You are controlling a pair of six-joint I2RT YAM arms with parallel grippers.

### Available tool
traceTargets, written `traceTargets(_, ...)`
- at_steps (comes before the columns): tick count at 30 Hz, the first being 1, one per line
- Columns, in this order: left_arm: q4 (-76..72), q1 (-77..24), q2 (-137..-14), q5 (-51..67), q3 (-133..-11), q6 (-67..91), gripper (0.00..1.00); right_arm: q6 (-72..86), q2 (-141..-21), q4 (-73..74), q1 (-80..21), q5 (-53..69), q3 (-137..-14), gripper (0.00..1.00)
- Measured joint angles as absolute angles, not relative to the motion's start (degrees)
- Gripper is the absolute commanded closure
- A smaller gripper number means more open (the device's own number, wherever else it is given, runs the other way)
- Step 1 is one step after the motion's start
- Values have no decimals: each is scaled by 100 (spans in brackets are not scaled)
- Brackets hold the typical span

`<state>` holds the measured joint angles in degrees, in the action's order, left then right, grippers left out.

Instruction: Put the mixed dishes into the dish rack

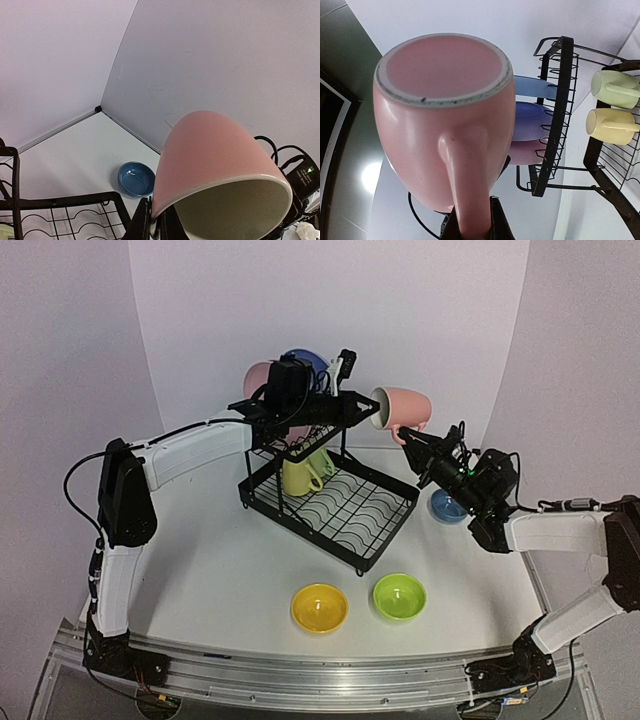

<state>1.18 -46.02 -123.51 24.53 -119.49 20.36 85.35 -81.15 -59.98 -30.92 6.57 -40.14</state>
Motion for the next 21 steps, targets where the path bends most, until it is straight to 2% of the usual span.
traceTargets(6,151,-4613,-12350,2498,-11866,1897,76,8332,-8100,-5799,-3119,649,-4014,100)
traceTargets(12,152,-4625,-12349,2586,-11807,1782,69,8199,-8000,-5571,-3124,614,-4011,100)
traceTargets(16,146,-4660,-12335,2629,-11774,1755,61,8140,-7876,-5460,-3129,572,-3949,100)
traceTargets(21,189,-4766,-12313,2691,-11655,1696,58,7993,-7459,-4991,-3172,364,-3726,100)
